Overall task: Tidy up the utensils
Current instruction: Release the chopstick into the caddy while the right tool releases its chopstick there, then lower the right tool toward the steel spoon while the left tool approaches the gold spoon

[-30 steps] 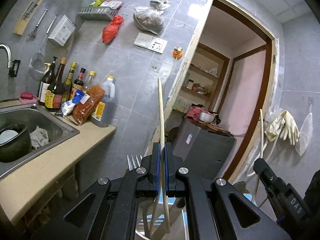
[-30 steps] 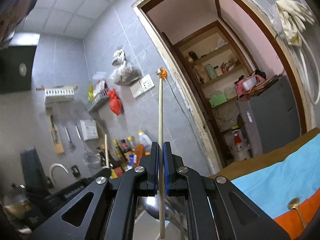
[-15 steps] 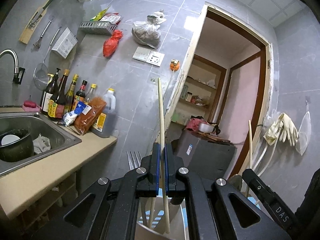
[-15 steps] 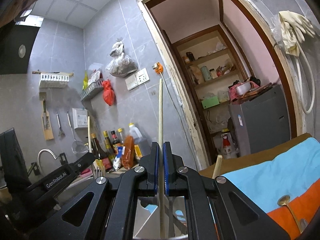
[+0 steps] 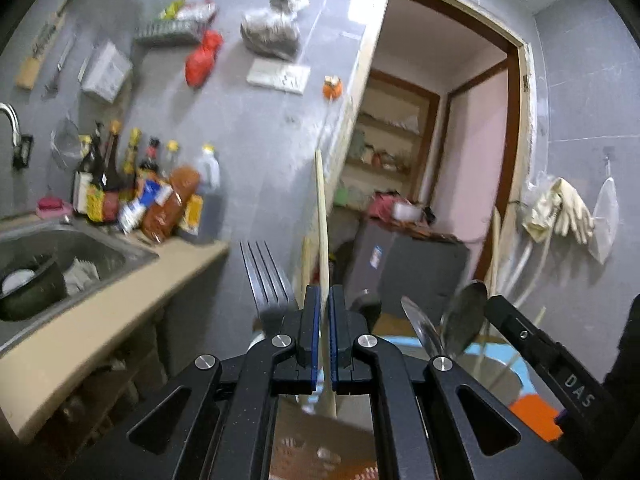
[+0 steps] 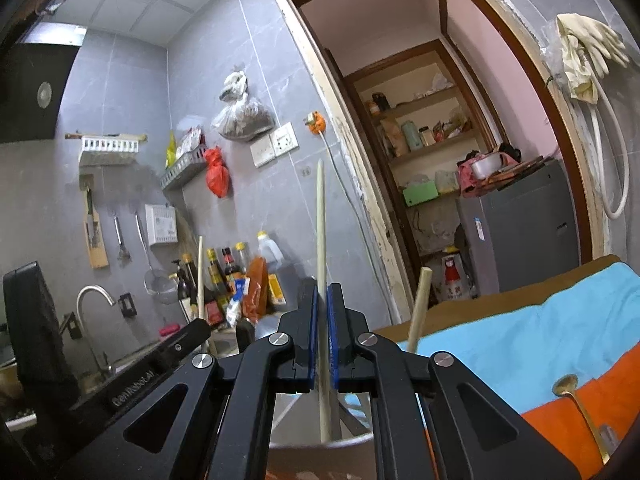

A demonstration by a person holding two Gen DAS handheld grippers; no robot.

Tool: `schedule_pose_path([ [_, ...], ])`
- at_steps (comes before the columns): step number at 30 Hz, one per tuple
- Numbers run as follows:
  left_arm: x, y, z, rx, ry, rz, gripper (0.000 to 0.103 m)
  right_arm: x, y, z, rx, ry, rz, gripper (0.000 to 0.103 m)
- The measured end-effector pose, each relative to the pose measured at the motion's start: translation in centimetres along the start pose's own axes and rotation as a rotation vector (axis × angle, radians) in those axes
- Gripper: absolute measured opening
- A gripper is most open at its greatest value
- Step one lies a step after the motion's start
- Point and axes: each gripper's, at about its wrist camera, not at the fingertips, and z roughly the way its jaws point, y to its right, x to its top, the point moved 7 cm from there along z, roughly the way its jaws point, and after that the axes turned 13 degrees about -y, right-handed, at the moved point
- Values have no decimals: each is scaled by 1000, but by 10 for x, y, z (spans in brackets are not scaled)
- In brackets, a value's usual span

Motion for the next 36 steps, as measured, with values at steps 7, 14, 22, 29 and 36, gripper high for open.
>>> schedule_pose_path([
  [7, 5, 8, -10, -59, -80, -32, 27, 8, 5, -10, 1, -41, 24, 22],
  [14, 25, 39, -32, -55, -61, -9, 55, 35, 7, -40, -2, -46, 5, 46],
  [22, 43, 95, -61, -7, 15, 45, 96, 66, 40, -96, -78, -30, -18, 85],
  [29, 24, 148, -62, -7, -4, 90, 97, 74, 85, -145, -164, -45, -37, 103],
  [36, -20, 187, -45, -25, -81, 126, 97, 52, 136, -177, -254, -106, -21, 103],
])
